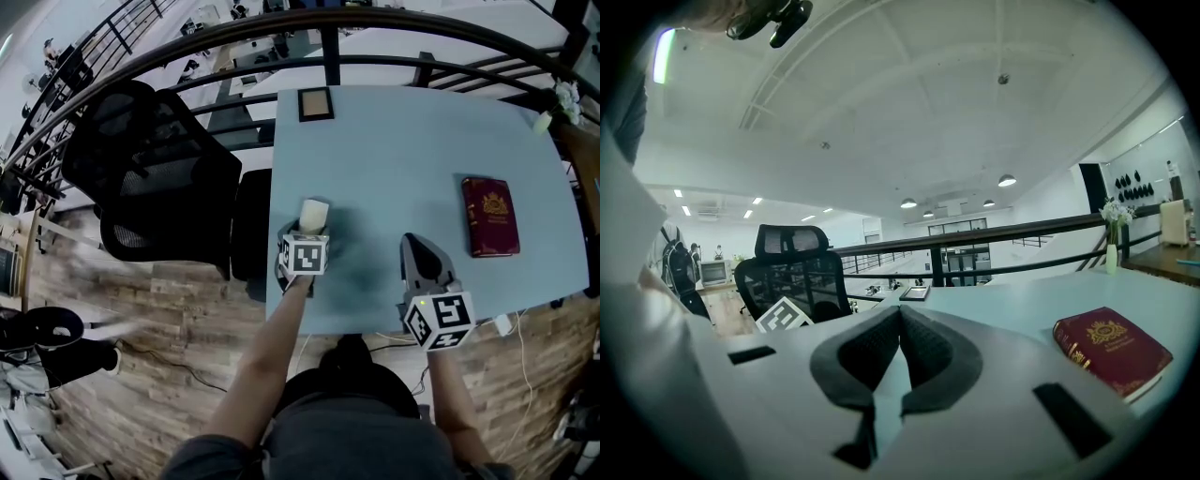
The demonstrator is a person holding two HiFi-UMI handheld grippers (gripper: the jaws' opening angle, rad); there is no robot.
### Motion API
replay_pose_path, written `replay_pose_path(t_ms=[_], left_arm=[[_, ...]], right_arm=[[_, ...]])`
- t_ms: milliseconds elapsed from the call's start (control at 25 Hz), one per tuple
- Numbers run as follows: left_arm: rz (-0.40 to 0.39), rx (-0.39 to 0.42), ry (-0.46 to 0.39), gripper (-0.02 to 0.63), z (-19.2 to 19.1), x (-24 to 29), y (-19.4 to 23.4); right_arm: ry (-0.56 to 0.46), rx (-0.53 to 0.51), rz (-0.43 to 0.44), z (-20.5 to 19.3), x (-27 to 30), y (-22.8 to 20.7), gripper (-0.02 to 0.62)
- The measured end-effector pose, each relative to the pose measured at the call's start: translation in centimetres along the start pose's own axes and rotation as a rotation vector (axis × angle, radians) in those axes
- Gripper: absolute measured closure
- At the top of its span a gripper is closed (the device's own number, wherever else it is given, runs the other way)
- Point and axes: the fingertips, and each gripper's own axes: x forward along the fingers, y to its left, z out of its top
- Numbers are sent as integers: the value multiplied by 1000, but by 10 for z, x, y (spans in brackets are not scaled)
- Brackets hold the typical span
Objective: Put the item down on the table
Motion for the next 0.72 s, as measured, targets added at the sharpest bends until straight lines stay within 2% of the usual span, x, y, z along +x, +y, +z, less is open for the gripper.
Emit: replay_pose_path(t_ms=[400,720], left_arm=[[-26,-17,37,296,-4,2,-2],[-31,-2,16,280,3,-4,0]], right_arm=[[3,4,8,-1,3,4,592],[3,3,14,0,2,6,592]])
